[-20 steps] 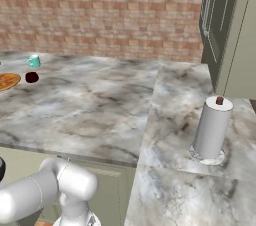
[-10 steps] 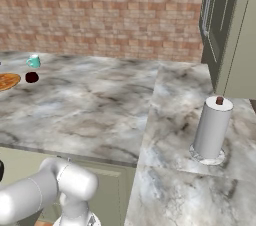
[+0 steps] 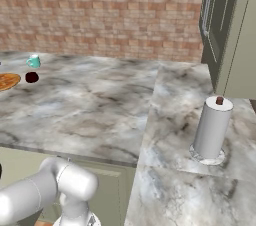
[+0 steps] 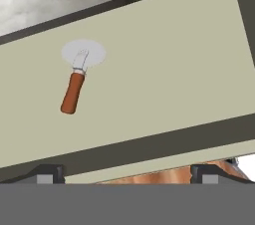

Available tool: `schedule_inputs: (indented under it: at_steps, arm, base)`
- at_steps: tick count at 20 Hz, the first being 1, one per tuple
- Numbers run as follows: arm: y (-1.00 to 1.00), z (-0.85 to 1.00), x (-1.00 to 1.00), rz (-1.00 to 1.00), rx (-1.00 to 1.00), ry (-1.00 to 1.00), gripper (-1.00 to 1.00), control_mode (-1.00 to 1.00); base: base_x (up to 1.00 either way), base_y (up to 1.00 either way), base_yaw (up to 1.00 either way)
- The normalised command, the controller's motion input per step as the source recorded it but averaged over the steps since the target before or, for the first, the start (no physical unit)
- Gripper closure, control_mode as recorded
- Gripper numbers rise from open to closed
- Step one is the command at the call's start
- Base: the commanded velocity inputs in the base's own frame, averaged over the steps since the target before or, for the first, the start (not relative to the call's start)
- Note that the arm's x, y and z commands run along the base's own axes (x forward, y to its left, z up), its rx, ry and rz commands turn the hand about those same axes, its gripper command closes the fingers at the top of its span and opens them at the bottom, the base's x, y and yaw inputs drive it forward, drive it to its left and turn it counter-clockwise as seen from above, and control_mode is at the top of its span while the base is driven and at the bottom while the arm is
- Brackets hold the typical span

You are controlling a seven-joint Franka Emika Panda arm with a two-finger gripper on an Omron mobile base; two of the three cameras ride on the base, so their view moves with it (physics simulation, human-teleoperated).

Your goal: Take the pizza cutter from the drawer on the left and place it on the dining counter for cutting.

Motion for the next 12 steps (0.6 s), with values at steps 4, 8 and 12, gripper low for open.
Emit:
schedule_inputs:
  at_steps: [4,8,12]
  arm:
    - [0.09,-0.14,0.06,-0.02,0.00,0.00,-1.00,-1.00]
    - [0.17,-0.14,0.11,-0.02,-0.01,0.00,-1.00,-1.00]
    - [0.29,-0.15,0.18,-0.03,-0.05,0.00,-1.00,-1.00]
  base:
    - [0.00,0.00,0.00]
    - [0.00,0.00,0.00]
    - [0.00,0.00,0.00]
